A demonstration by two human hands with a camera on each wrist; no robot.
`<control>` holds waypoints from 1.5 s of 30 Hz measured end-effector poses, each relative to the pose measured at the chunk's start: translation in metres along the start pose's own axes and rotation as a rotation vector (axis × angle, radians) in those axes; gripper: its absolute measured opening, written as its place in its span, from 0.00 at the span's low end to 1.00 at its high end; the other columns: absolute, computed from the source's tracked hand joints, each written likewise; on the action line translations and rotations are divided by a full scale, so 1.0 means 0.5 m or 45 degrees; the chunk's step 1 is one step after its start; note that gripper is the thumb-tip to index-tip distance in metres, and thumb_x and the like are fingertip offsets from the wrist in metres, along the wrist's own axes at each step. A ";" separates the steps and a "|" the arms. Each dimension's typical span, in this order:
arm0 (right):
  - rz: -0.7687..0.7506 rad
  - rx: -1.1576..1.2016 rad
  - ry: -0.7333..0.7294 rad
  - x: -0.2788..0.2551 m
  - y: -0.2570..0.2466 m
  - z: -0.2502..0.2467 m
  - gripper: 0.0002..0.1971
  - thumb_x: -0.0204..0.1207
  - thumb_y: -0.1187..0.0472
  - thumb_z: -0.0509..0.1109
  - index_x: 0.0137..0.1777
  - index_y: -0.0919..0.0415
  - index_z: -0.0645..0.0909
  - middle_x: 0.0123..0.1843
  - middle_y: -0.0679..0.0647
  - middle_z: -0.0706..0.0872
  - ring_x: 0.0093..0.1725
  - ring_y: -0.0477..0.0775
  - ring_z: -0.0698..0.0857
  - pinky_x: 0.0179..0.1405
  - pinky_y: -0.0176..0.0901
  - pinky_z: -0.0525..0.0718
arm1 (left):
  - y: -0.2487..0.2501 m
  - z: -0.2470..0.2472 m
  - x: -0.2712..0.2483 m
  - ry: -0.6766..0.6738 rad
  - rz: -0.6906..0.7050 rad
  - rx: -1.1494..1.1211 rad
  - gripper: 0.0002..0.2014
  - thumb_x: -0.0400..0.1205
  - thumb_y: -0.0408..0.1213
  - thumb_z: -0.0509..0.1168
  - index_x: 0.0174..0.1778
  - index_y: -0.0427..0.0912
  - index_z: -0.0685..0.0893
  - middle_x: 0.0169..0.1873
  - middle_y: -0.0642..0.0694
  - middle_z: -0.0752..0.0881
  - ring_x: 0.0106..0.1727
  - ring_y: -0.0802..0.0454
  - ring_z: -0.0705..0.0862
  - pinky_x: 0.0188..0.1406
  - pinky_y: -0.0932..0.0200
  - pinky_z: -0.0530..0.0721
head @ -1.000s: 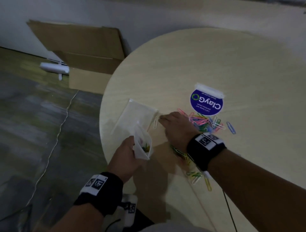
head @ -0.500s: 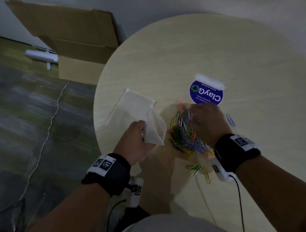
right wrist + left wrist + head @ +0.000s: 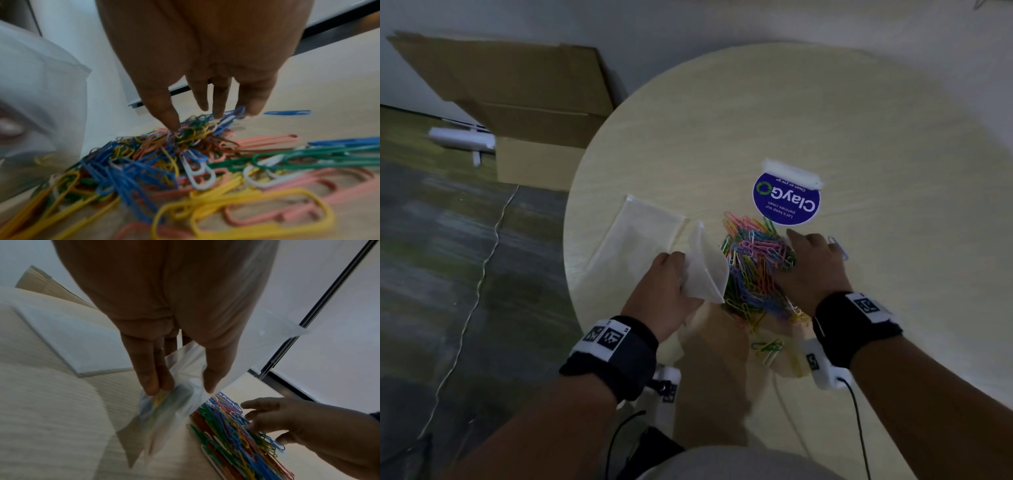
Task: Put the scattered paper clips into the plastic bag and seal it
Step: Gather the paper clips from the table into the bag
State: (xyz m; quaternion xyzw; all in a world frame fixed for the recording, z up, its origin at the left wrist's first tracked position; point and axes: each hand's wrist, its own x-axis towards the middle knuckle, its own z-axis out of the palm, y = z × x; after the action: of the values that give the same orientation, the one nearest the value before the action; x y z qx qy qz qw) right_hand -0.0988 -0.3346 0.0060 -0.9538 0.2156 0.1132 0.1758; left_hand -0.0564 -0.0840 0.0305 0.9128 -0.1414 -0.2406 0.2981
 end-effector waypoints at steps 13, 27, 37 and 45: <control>0.061 0.180 -0.019 -0.003 0.012 0.018 0.25 0.73 0.48 0.73 0.66 0.59 0.78 0.58 0.65 0.79 0.57 0.70 0.80 0.58 0.57 0.81 | 0.014 0.008 0.003 0.000 -0.023 0.012 0.21 0.76 0.42 0.75 0.60 0.44 0.74 0.56 0.46 0.73 0.45 0.43 0.83 0.42 0.54 0.77; -0.059 0.328 0.118 -0.048 0.004 -0.115 0.04 0.72 0.56 0.74 0.45 0.52 0.90 0.43 0.50 0.90 0.47 0.56 0.87 0.44 0.41 0.78 | 0.036 0.011 0.016 0.096 -0.028 0.155 0.23 0.77 0.39 0.73 0.65 0.43 0.74 0.57 0.45 0.69 0.46 0.38 0.80 0.46 0.45 0.83; -0.196 0.519 0.075 -0.078 -0.080 -0.170 0.04 0.70 0.51 0.76 0.42 0.49 0.89 0.36 0.44 0.90 0.39 0.45 0.87 0.41 0.42 0.82 | 0.043 0.027 0.023 0.118 -0.047 0.182 0.25 0.74 0.39 0.76 0.64 0.43 0.74 0.60 0.44 0.70 0.51 0.33 0.82 0.49 0.41 0.83; -0.317 0.284 0.055 -0.070 -0.122 -0.120 0.08 0.70 0.54 0.71 0.38 0.59 0.85 0.34 0.54 0.88 0.39 0.58 0.85 0.39 0.50 0.83 | 0.045 0.031 0.013 0.098 0.027 0.198 0.28 0.73 0.37 0.76 0.67 0.41 0.73 0.62 0.43 0.70 0.50 0.34 0.83 0.44 0.51 0.77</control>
State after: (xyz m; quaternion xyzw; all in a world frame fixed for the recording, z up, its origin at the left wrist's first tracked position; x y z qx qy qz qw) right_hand -0.0939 -0.2930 0.0884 -0.9499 0.1107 0.0452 0.2887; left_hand -0.0619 -0.1115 0.0308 0.9402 -0.1579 -0.1904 0.2340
